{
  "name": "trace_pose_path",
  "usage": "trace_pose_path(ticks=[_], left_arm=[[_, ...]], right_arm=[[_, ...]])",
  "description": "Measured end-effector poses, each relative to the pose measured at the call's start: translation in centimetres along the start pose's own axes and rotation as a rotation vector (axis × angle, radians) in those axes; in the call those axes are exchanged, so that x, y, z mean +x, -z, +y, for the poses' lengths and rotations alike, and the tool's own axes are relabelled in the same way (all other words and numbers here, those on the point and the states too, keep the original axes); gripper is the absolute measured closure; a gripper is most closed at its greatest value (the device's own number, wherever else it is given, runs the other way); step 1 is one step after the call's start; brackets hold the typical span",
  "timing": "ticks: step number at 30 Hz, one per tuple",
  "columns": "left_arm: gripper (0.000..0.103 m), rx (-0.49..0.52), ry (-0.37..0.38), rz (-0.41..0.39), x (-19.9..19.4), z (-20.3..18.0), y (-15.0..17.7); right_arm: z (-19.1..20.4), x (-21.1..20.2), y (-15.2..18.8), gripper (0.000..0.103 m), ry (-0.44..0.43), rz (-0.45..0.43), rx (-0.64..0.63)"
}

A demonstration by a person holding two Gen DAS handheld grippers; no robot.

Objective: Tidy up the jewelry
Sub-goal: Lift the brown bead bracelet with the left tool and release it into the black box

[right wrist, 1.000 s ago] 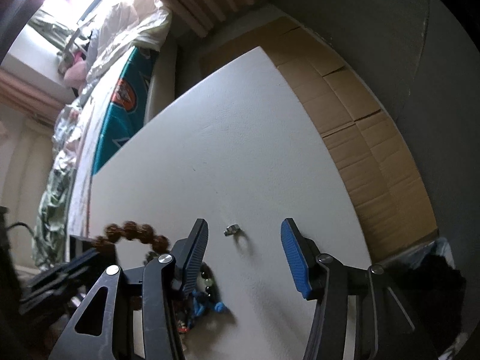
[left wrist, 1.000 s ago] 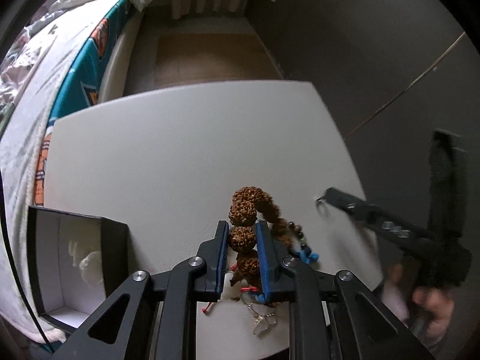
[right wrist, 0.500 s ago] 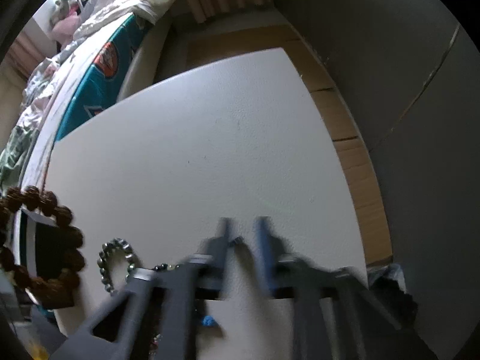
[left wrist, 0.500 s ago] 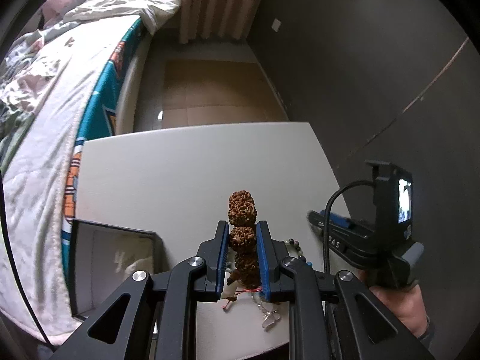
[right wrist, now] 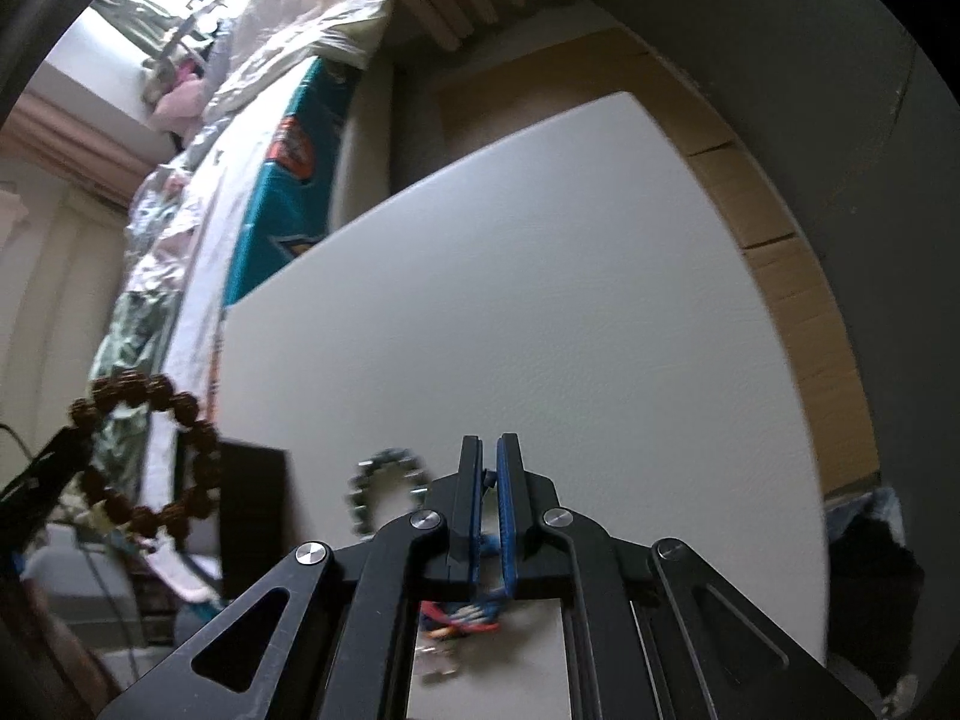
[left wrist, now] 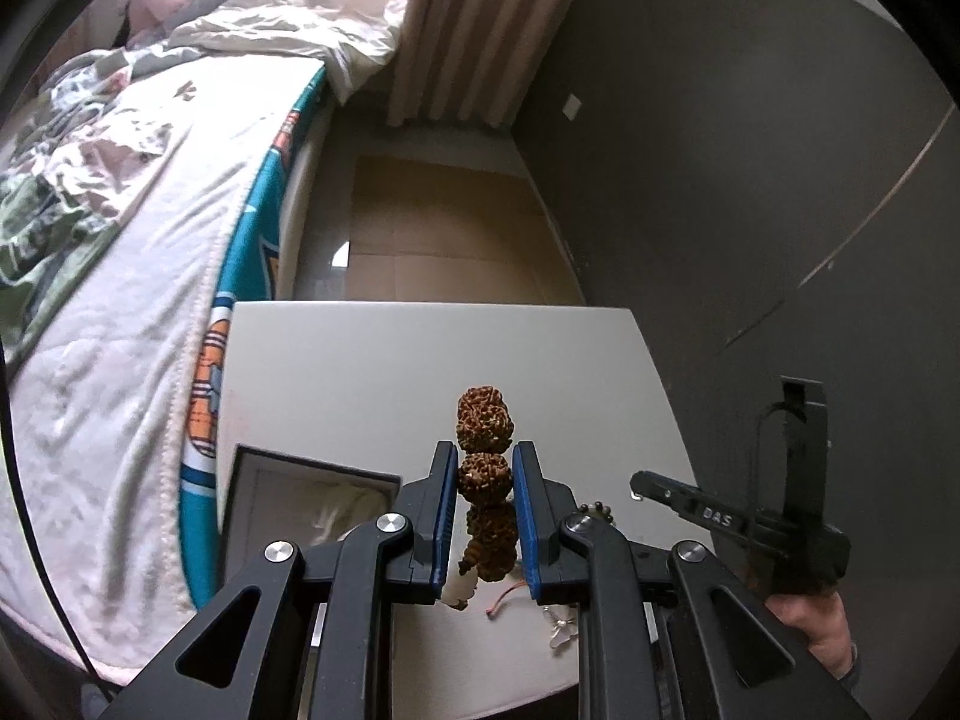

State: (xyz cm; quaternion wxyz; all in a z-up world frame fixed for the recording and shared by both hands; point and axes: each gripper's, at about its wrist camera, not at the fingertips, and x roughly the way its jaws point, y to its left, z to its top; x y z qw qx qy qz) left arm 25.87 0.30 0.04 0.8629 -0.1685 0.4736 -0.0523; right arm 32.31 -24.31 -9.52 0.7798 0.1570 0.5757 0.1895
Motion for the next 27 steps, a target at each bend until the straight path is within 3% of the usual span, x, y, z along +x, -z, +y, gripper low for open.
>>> trace_pose_path(ticks=[14, 23, 25, 26, 27], left_arm=[[0.084, -0.072, -0.012, -0.081, -4.6, 5.7, 0.8], [0.084, -0.132, -0.043, -0.102, -6.5, 9.5, 1.8], [0.084, -0.144, -0.047, -0.101, -6.7, 10.1, 2.0], [0.084, -0.146, -0.047, -0.101, -6.7, 10.3, 2.1], [0.084, -0.148, -0.046, -0.100, -6.8, 10.4, 2.2]], right_arm=[[13.2, 1.1, 0.8, 0.096, -0.135, 0.015, -0.202], [17.4, 3.6, 2.0, 0.095, -0.183, 0.084, -0.262], [17.6, 4.3, 2.1, 0.080, -0.154, 0.100, -0.262], [17.5, 4.4, 2.0, 0.063, -0.148, 0.093, -0.259], [17.3, 4.2, 2.1, 0.056, -0.144, 0.075, -0.254]])
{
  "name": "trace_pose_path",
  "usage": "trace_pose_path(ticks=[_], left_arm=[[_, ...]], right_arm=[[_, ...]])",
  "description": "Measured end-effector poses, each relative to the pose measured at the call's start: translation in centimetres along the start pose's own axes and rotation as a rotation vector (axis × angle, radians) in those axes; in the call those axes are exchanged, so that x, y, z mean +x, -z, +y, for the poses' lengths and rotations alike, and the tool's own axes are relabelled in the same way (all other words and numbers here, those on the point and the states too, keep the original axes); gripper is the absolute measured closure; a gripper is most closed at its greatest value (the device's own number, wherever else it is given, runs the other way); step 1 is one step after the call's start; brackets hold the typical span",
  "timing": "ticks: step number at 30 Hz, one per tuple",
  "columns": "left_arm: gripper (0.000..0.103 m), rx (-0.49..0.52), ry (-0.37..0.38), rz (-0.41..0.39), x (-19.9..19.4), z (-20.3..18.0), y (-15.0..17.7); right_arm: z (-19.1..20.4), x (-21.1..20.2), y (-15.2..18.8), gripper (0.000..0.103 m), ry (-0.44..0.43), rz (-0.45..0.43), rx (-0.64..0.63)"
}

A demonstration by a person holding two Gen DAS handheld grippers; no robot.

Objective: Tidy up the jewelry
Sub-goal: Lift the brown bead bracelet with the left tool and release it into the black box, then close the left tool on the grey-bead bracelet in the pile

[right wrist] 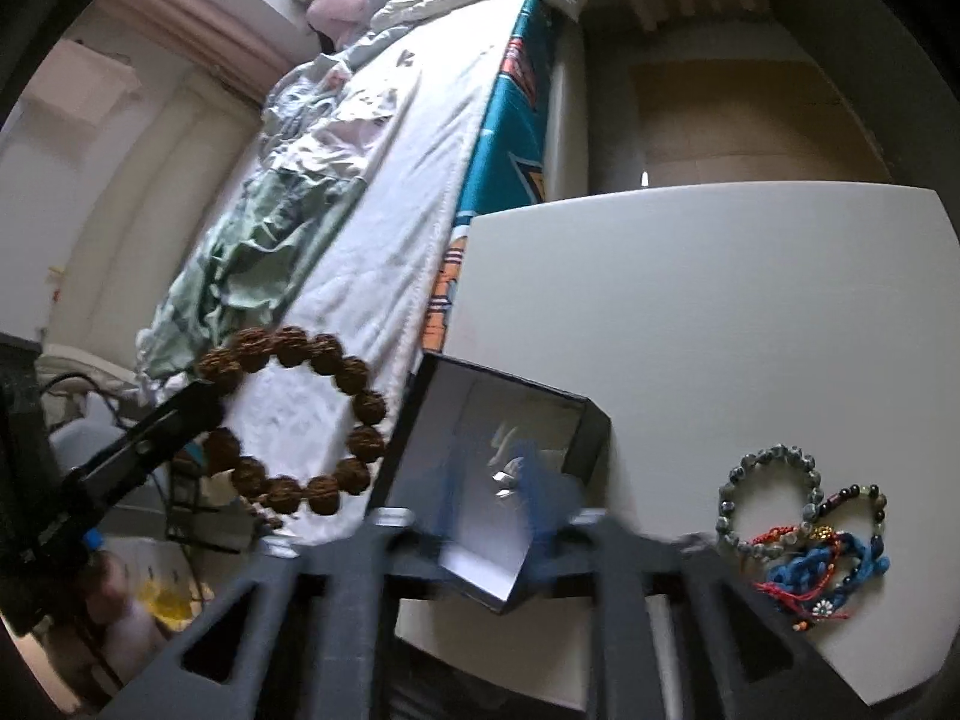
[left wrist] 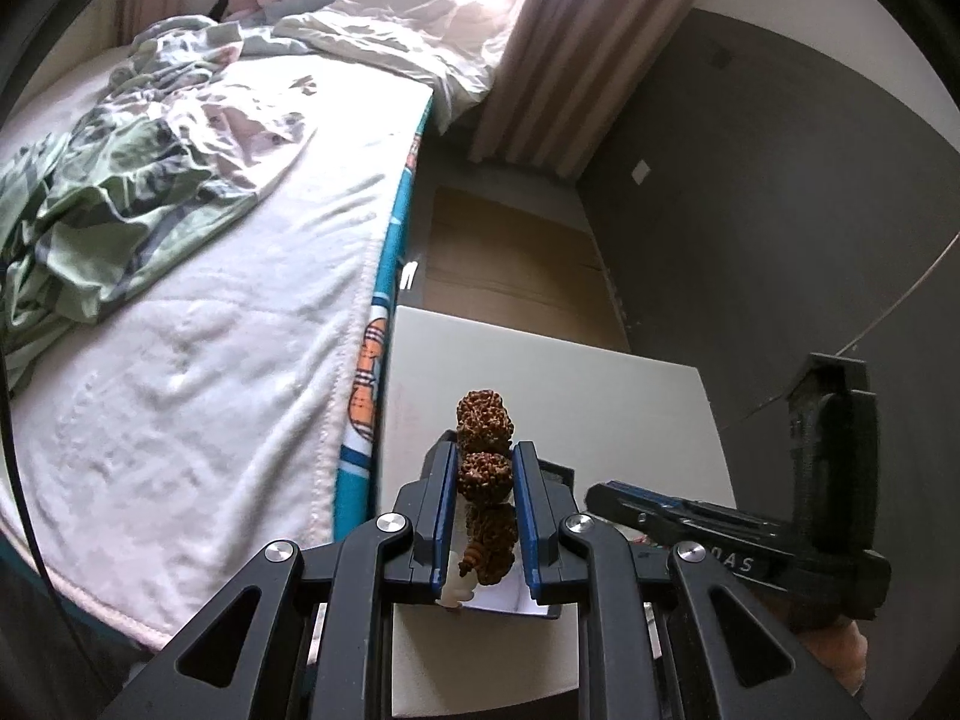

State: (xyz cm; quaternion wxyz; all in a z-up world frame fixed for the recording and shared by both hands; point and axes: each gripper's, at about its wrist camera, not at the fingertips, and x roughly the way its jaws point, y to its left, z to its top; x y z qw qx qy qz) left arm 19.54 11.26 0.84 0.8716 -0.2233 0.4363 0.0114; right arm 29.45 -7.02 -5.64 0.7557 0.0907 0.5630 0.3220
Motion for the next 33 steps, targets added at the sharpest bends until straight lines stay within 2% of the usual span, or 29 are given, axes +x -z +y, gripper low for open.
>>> trace_pose_path(ticks=[8, 16, 17, 19, 20, 22, 24, 29, 33], left_arm=[[0.084, 0.019, 0.026, 0.030, 0.7, -0.3, 0.6], [0.084, 0.035, 0.103, 0.087, 3.0, -2.2, 1.1], [0.084, 0.031, 0.070, 0.090, 3.5, -2.3, 1.1], [0.072, 0.041, 0.016, 0.106, 4.4, -2.5, 1.1], [0.056, 0.051, 0.025, 0.142, 5.2, -2.5, 1.2], [0.052, 0.040, 0.033, 0.141, 5.5, -2.2, 1.4], [0.040, 0.021, 0.017, 0.140, 5.7, -1.9, 1.5], [0.039, 0.002, 0.034, 0.150, 6.1, -1.9, 1.5], [0.038, 0.027, 0.054, 0.169, 6.8, -3.1, 1.7]], right_arm=[[-2.0, -1.8, 0.3, 0.056, 0.036, -0.040, 0.043], [-5.3, -4.1, 1.2, 0.056, 0.078, -0.077, 0.117], [-5.7, -4.4, 1.3, 0.056, 0.082, -0.081, 0.125], [-6.4, -4.9, 1.7, 0.056, 0.088, -0.092, 0.141], [-6.7, -5.2, 1.8, 0.056, 0.090, -0.096, 0.148], [-7.5, -5.8, 2.2, 0.056, 0.100, -0.106, 0.160], [-8.3, -6.3, 2.5, 0.056, 0.106, -0.115, 0.177], [-10.1, -7.4, 3.4, 0.056, 0.120, -0.129, 0.208], [-11.8, -8.2, 4.2, 0.056, 0.144, -0.133, 0.237]])
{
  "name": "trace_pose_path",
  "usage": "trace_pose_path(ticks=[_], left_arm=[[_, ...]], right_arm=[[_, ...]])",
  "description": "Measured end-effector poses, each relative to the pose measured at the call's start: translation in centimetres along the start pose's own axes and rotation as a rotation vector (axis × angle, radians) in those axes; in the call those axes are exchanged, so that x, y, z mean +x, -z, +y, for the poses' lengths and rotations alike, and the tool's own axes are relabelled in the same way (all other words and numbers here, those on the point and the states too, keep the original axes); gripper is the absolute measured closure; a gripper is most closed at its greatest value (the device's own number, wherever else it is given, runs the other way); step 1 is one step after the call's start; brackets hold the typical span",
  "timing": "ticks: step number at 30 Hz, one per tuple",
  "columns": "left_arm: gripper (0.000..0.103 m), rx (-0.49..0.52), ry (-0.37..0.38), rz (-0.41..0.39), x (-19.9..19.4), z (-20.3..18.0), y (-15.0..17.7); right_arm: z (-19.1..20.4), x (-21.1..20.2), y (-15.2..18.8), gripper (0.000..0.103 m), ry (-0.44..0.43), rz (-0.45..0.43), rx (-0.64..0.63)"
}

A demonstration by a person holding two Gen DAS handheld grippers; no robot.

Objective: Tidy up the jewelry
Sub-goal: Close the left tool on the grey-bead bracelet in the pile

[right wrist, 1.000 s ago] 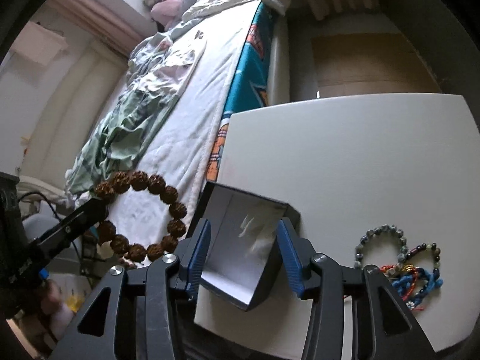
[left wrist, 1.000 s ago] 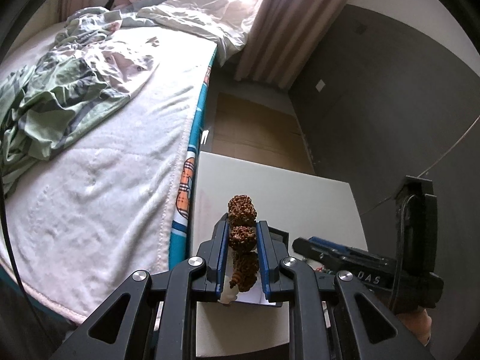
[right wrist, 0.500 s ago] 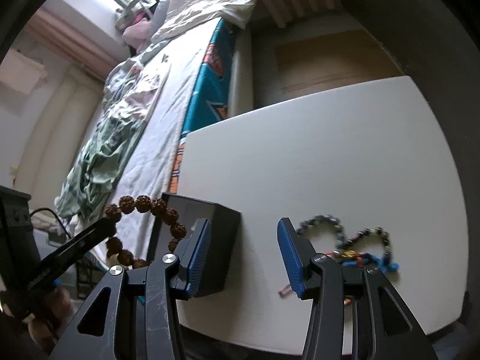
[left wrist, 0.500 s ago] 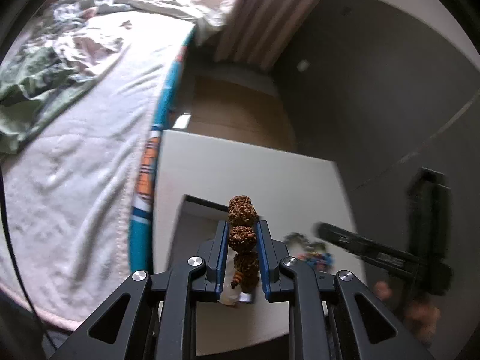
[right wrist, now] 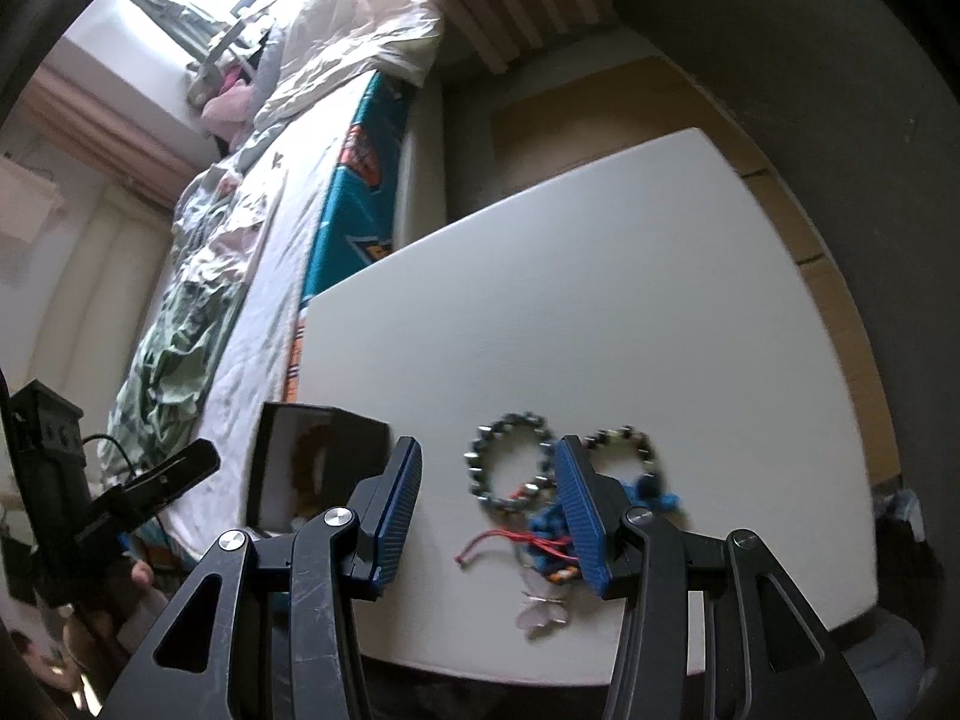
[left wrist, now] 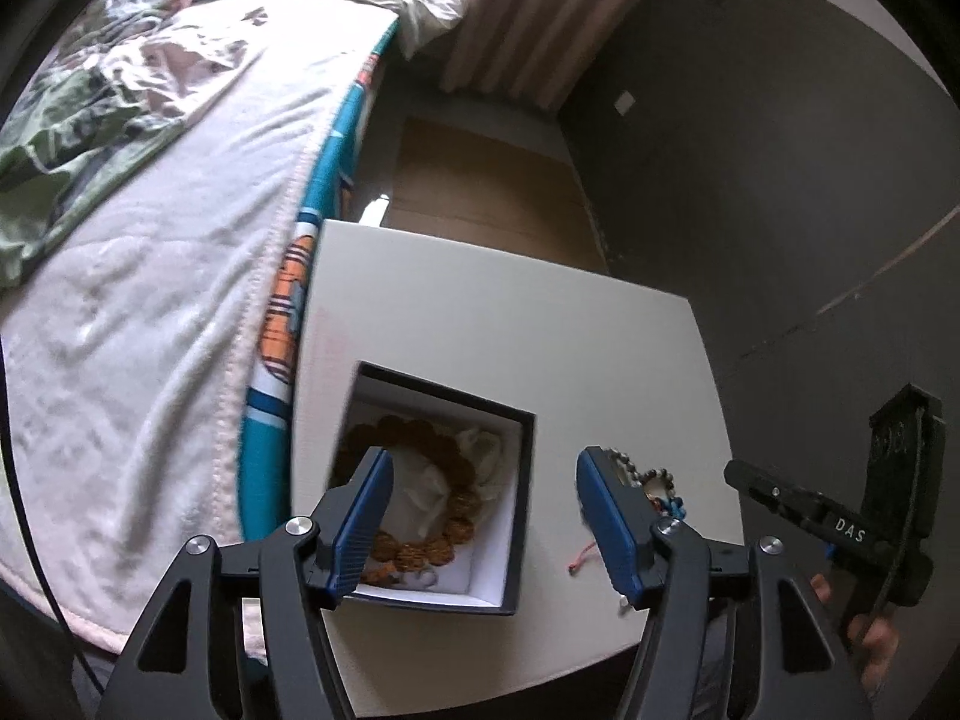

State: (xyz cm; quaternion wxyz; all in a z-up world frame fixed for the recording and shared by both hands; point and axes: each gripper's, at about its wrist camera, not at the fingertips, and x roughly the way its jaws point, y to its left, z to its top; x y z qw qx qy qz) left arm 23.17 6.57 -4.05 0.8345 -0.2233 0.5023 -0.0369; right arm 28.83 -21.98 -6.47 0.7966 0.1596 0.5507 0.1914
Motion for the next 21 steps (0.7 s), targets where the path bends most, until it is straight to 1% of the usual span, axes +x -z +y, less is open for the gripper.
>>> trace_pose_path(ticks=[2, 5, 6, 11, 14, 21], left_arm=[[0.038, 0.016, 0.008, 0.015, 0.7, -0.9, 0.1], [0.038, 0.045, 0.016, 0.036, 1.6, -2.3, 0.3], [0.038, 0.059, 0.019, 0.045, 2.0, -2.9, 0.4], [0.038, 0.123, 0.039, 0.090, 3.9, -6.0, 0.8], [0.038, 0.159, 0.028, 0.110, 5.1, -7.6, 0.9], [0.038, 0.226, 0.029, 0.152, 7.6, -10.9, 1.4]], right_arm=[[-0.9, -0.3, 0.2, 0.054, 0.010, 0.001, 0.011], [-2.1, -0.8, 0.5, 0.044, 0.017, -0.006, 0.030], [-2.5, -1.0, 0.6, 0.043, 0.020, -0.012, 0.036], [-4.6, -1.8, 1.1, 0.043, 0.038, -0.024, 0.064], [-6.1, -2.1, 1.3, 0.043, 0.045, -0.022, 0.091], [-8.5, -2.3, 1.7, 0.043, 0.036, -0.016, 0.126]])
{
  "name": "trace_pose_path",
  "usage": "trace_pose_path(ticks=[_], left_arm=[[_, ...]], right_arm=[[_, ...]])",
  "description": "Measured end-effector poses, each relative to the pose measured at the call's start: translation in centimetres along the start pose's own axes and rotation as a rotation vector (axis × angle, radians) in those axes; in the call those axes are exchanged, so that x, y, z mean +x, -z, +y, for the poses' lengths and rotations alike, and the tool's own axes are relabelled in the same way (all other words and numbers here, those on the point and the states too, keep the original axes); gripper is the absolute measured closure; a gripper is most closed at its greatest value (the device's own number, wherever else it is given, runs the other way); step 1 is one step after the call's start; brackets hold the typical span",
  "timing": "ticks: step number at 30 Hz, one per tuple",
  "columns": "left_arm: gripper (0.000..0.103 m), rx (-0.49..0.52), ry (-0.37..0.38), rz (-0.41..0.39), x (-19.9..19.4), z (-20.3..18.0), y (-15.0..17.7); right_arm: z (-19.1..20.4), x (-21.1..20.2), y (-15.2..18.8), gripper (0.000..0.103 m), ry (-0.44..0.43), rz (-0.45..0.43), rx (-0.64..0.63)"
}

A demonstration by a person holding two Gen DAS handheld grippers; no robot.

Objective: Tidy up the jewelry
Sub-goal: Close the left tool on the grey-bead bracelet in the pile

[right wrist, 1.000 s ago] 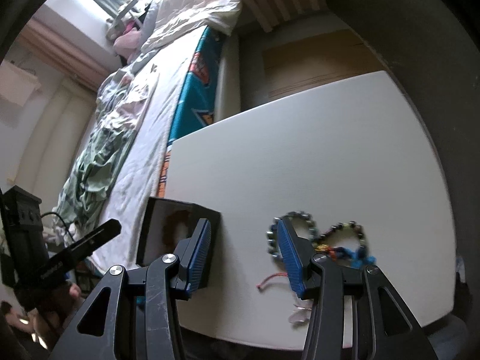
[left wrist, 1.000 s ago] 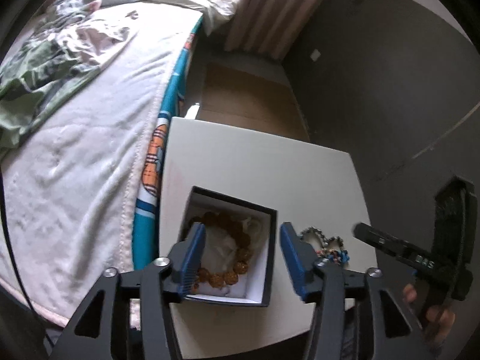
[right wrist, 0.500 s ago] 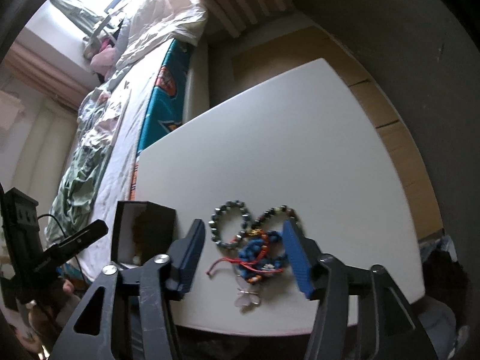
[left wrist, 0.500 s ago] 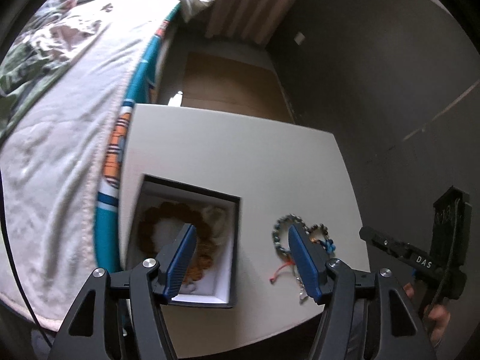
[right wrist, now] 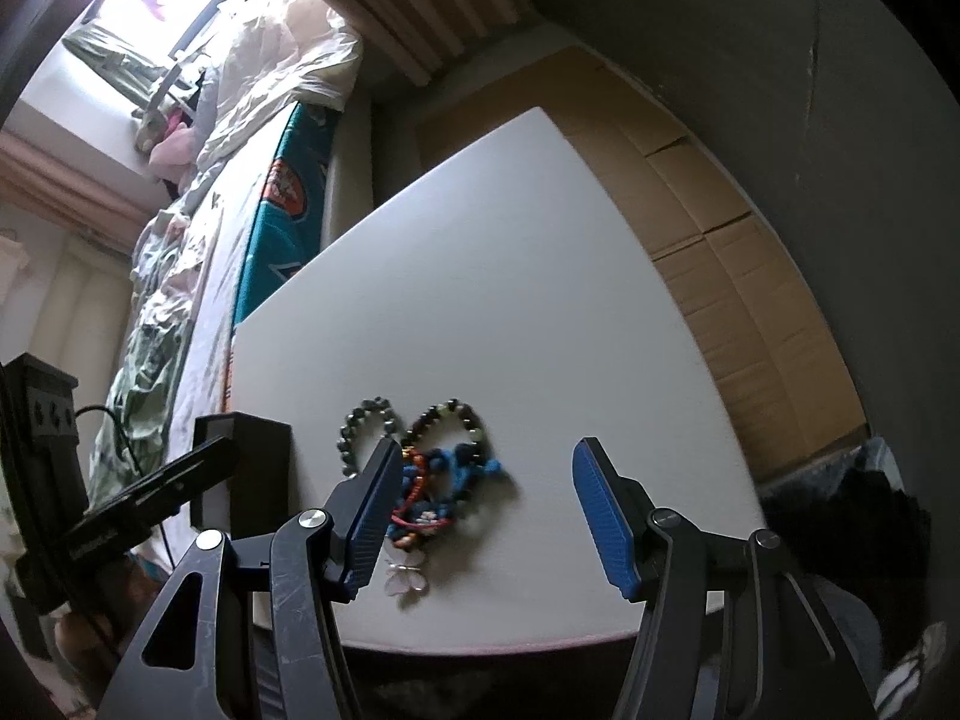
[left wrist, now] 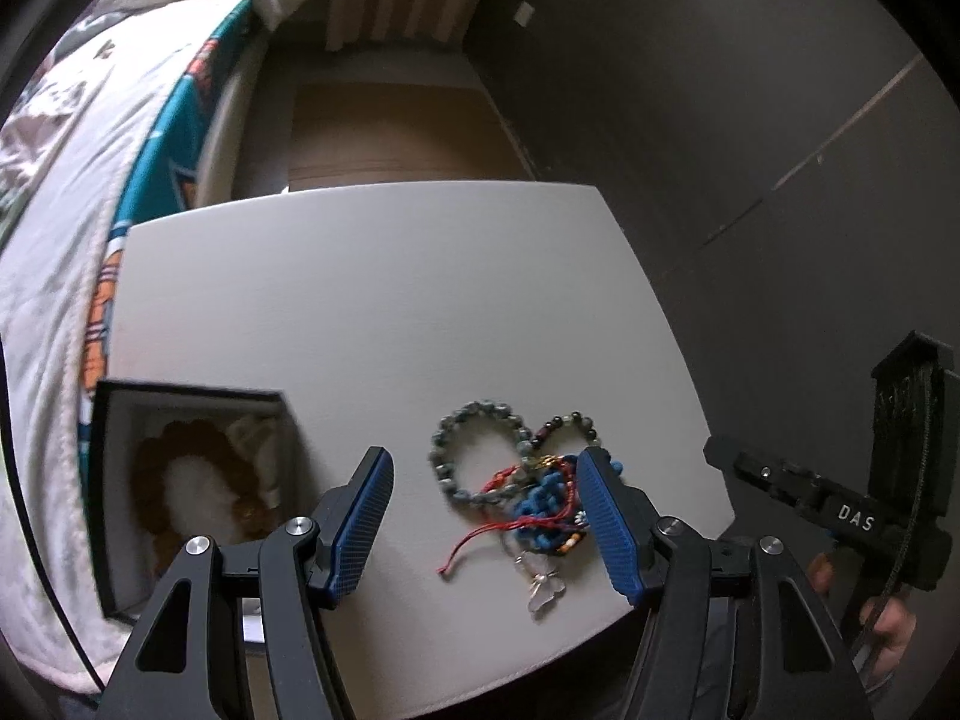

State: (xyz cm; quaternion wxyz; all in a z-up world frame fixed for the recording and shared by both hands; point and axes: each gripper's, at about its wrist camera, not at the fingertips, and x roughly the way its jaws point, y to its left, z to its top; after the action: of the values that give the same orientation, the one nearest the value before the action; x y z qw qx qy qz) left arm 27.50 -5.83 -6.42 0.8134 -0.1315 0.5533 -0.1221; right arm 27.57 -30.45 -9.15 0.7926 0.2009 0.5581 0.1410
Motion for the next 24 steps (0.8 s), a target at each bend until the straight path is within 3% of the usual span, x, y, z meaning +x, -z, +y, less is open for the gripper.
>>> trace_pose_path(ticks=[14, 19, 22, 24], left_arm=[[0.059, 0.075, -0.053, 0.109, 6.6, -3.6, -0.4], [0.060, 0.094, -0.086, 0.128, 8.4, -4.1, -0.3], [0.072, 0.082, -0.112, 0.132, 9.3, -3.8, -0.3], [0.092, 0.051, -0.107, 0.123, 9.7, -3.1, -0.4]], right_arm=[[-3.6, 0.1, -0.3, 0.043, -0.027, 0.009, 0.056], [-4.1, 0.5, -0.5, 0.043, -0.031, 0.021, 0.063], [-3.9, 1.0, -0.6, 0.043, -0.037, 0.031, 0.058], [-3.5, 1.4, -0.6, 0.043, -0.043, 0.039, 0.054]])
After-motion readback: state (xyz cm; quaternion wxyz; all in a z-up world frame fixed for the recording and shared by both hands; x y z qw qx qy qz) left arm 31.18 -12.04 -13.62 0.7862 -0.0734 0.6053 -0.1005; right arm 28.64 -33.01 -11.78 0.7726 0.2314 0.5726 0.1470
